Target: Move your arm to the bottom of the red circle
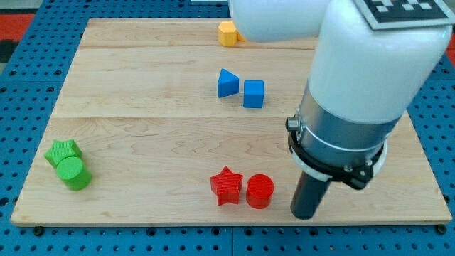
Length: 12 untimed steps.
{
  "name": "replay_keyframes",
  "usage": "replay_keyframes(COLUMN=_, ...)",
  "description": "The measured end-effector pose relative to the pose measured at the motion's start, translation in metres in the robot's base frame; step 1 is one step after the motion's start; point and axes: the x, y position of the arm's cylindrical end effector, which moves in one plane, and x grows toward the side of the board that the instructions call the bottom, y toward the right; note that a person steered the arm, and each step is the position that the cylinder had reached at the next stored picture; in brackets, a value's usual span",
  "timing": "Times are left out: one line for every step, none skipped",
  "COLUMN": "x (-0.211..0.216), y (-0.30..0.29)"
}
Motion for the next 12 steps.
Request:
replay_keyframes(x=-0.01, y=-0.003)
replay_keyframes(x=-0.019, y=-0.003)
replay_keyframes(x=-0.029, y=-0.003)
replay_keyframes(x=-0.052, y=-0.002)
replay_keyframes(x=-0.07, y=0.002)
replay_keyframes(x=-0.081, y=0.008)
replay_keyframes(x=-0.093, y=0.015)
replay_keyframes(x=-0.07, y=0.03)
replay_keyframes(x=-0.031, y=0.032)
replay_keyframes(x=0.007, y=0.015)
replay_keyframes(x=0.016, y=0.008)
replay_keyframes(x=0.016, y=0.008)
